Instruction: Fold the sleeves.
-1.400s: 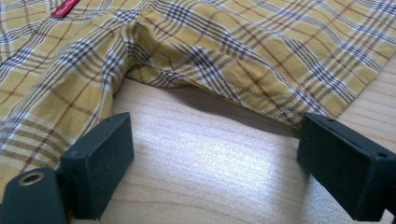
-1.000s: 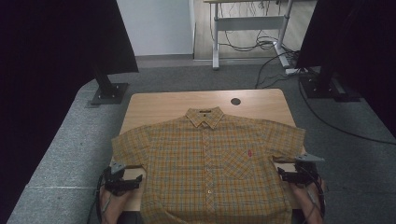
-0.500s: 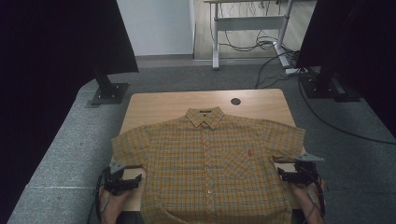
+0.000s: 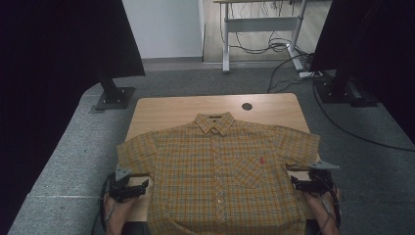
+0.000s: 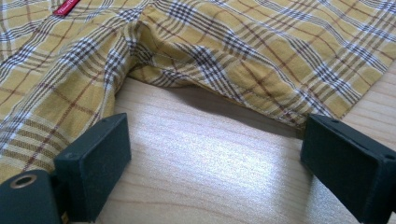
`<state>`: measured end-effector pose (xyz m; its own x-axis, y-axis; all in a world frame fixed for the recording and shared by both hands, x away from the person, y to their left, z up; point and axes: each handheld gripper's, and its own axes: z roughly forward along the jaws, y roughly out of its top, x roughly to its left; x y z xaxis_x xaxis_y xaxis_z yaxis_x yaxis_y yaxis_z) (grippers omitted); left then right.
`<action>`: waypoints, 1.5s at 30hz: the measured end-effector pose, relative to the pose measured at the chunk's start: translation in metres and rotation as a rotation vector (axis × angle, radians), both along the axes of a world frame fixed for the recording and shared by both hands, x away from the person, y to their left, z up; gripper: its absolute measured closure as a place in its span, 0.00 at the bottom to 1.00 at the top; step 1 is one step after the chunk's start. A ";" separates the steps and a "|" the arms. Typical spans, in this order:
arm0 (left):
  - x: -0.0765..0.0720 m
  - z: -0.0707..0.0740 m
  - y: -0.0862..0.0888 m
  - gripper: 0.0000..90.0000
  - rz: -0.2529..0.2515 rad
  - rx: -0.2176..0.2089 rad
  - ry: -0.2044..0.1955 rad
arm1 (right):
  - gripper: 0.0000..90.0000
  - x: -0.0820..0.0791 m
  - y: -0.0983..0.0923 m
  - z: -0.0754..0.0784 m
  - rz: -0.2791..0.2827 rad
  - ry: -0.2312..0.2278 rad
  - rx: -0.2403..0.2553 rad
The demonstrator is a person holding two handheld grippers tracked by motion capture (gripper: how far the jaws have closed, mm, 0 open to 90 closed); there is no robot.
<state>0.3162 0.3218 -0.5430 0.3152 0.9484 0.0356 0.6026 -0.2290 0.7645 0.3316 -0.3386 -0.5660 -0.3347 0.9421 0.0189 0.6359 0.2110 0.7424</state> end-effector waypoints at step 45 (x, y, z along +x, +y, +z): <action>0.085 0.018 0.017 0.16 0.097 -0.015 -0.022 | 0.08 0.001 0.001 0.000 0.008 0.001 -0.003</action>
<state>0.4010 0.3390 -0.5251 0.2215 0.9748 0.0270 0.6045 -0.1590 0.7806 0.3331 -0.3379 -0.5661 -0.3425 0.9394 0.0164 0.6346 0.2185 0.7413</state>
